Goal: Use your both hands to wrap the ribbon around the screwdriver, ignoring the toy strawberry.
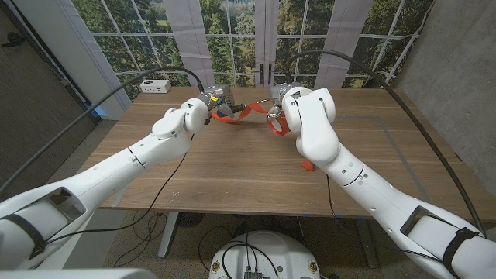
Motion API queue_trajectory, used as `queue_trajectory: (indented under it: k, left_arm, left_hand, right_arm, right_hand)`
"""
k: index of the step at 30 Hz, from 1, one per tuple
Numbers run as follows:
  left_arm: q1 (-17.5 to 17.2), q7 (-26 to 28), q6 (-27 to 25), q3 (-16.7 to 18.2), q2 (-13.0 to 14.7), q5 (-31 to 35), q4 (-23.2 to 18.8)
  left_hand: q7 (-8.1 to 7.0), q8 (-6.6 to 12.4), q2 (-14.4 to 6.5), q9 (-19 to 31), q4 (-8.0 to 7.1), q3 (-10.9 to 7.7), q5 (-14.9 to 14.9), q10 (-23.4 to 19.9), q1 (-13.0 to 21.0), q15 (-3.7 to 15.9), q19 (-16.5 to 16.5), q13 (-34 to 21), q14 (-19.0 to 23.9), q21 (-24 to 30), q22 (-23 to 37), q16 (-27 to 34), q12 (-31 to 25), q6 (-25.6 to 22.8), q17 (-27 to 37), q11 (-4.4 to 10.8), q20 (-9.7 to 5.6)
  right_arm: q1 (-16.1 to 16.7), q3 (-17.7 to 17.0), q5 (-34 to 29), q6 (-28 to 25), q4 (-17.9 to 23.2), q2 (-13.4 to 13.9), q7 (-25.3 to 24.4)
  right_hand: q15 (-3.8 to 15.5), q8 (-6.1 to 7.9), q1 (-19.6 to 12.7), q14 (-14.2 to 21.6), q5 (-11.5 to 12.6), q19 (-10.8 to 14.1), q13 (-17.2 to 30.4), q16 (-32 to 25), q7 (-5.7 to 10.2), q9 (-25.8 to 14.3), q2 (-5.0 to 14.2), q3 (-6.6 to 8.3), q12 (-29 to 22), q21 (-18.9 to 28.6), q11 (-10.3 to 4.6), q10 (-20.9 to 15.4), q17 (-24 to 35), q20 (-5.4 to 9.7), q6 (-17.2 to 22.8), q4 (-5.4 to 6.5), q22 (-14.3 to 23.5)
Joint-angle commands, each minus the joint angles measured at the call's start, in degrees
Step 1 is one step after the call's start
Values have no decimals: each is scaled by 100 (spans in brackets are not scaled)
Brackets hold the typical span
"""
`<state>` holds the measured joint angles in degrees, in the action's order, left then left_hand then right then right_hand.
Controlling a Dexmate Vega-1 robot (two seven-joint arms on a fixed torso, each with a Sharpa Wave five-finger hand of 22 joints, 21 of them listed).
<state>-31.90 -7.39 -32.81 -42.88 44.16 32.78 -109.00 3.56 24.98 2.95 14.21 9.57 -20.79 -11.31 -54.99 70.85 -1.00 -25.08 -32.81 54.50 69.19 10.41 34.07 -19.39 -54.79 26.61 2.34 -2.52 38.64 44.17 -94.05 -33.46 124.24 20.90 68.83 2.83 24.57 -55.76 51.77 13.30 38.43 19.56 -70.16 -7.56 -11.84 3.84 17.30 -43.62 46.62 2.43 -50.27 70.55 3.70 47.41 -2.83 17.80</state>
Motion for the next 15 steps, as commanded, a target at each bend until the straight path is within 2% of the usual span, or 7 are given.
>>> queue_trajectory:
  k: [1,8,15]
  left_arm:
    - [-65,-29,19,210,107,-98,-400]
    - [-252,113,40,422,169,-250,-617]
    - [-377,244,159,570,237,-397,-742]
  left_hand:
    - [-183,-16,-909,23,9,-103,-38,-96,982,1437,-28,-38,948,42,16,30,11,-247,1298,24,-261]
    - [-178,-38,-906,19,7,-108,-41,-103,984,1437,-24,-47,951,56,10,20,24,-245,1322,24,-262]
    - [-194,-56,-904,16,5,-114,-45,-93,984,1437,-15,-64,956,70,4,10,42,-255,1349,18,-261]
  right_arm:
    - [459,-398,-106,197,-345,-231,-105]
    - [508,-417,-44,127,-554,-255,-294]
    - [382,-280,-162,30,-1021,-294,-427]
  right_hand:
    - [938,32,-698,101,24,-36,2997,-25,337,-1680,614,78,-1169,43,-399,-378,13,226,768,89,8]
    - [939,20,-705,88,25,-51,2975,-38,323,-1684,617,78,-1159,93,-392,-387,11,218,783,103,-17]
    - [939,8,-711,81,24,-65,2982,-48,320,-1682,616,76,-1165,133,-384,-387,9,218,795,113,-37]
